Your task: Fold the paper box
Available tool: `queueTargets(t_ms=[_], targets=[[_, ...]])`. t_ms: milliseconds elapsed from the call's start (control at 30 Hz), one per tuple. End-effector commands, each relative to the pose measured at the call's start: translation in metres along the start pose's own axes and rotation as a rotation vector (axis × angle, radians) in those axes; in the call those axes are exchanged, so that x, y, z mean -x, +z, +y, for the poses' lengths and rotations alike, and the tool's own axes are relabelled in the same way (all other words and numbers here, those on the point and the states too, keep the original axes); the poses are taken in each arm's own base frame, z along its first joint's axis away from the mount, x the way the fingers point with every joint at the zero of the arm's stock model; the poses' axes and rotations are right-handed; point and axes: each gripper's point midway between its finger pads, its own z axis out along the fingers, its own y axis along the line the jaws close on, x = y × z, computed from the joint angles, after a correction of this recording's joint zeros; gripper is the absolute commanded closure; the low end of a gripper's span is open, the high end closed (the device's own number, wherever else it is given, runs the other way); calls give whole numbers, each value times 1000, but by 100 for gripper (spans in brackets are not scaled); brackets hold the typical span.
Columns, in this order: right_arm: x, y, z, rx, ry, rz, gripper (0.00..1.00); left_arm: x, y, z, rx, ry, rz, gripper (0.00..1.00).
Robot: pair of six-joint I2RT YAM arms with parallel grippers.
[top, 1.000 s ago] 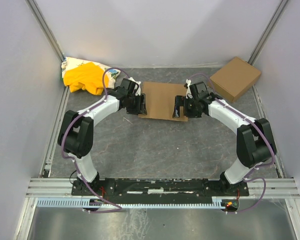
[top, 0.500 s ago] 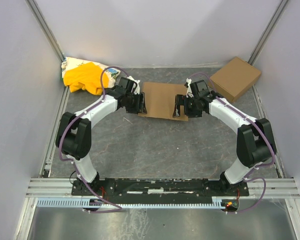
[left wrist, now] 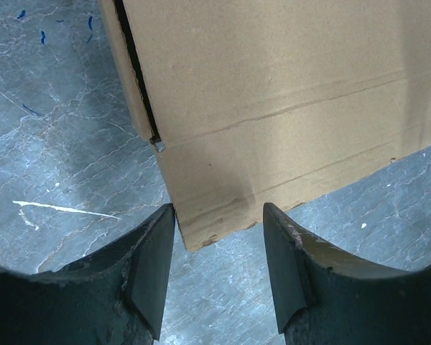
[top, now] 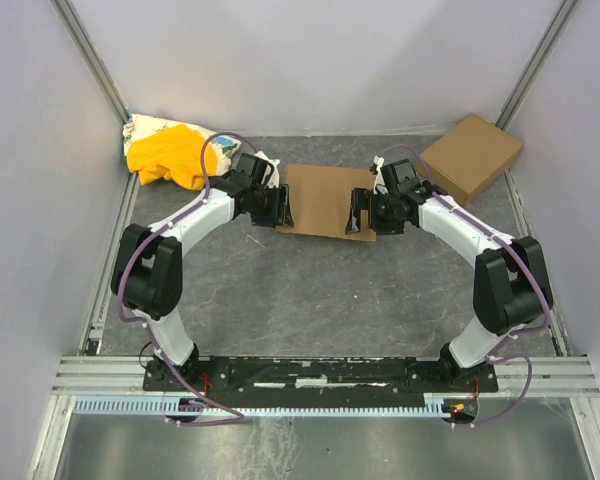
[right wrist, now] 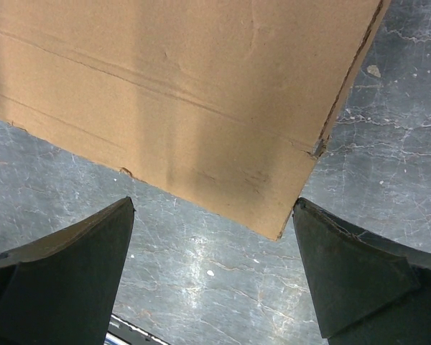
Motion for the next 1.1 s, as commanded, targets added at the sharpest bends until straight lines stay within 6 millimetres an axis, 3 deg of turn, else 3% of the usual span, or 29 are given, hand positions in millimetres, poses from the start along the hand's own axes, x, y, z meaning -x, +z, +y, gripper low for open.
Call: queueTargets(t_ms=[0,467,1067], targets=[[23,-9,17,60,-5,-73,1,19,-11,-8,-6,65,-40,41],[20,-6,18,81,18,-61,1,15,-6,4,48,71,-18,41],[22,-5,18,179,136,-32,2,14,-6,2,39,75,-14,42]])
